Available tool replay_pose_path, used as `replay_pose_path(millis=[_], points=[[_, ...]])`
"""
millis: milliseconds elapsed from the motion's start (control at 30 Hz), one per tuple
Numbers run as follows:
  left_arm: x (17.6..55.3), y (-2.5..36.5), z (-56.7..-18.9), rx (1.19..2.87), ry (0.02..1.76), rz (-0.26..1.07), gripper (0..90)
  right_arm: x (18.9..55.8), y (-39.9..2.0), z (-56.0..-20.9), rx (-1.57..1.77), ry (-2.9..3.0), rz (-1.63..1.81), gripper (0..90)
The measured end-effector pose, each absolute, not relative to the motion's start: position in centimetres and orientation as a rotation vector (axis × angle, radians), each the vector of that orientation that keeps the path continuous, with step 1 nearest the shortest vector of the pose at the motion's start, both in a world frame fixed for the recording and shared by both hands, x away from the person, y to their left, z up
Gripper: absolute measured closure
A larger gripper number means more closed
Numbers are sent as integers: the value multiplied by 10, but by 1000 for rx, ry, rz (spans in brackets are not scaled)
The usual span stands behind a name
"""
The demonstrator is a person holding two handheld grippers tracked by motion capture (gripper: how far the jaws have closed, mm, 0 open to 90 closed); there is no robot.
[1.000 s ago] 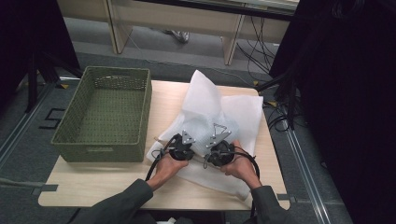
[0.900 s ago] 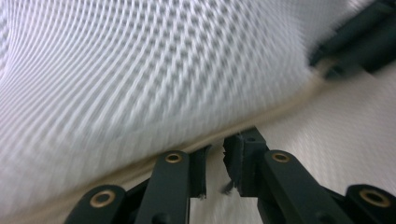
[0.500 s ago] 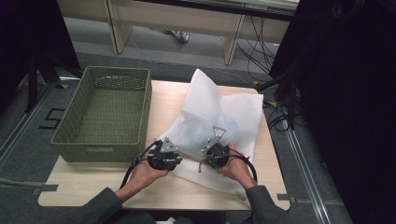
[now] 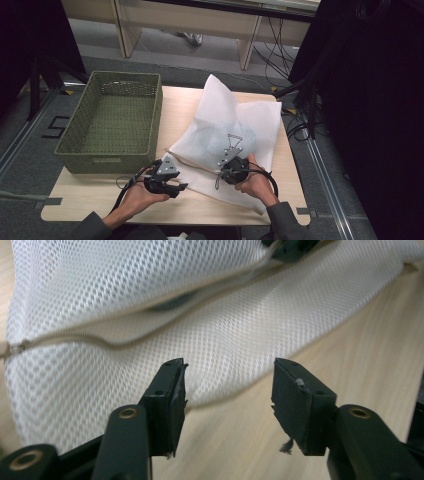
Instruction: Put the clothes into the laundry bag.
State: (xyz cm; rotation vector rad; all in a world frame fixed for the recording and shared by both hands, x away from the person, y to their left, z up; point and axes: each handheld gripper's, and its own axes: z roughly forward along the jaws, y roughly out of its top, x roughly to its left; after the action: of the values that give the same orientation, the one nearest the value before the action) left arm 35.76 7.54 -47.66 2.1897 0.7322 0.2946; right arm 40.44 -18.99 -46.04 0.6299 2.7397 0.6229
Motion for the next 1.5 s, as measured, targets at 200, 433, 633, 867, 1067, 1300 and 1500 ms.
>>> replay_pose_path(millis=[200,433,633,867,1067,1300,1500], points=[[347,88,-471,2179,736,303,400,392,-193,-449,634,2658,725,659],[337,108,-466,2164,756,306,348,378,-196,-444,629,2620,768,598],[331,126,-461,2139,772,317,321,374,-205,-434,717,2484,873,506],[326,141,-461,2108,812,328,290,374,-217,-434,793,2421,934,455],[321,156,-461,2096,840,320,257,371,-225,-434,885,2372,1012,418],[320,165,-463,2072,861,335,221,365,-231,-436,917,2365,1049,400],[316,173,-461,2076,829,375,159,357,-233,-438,945,2355,1064,378]])
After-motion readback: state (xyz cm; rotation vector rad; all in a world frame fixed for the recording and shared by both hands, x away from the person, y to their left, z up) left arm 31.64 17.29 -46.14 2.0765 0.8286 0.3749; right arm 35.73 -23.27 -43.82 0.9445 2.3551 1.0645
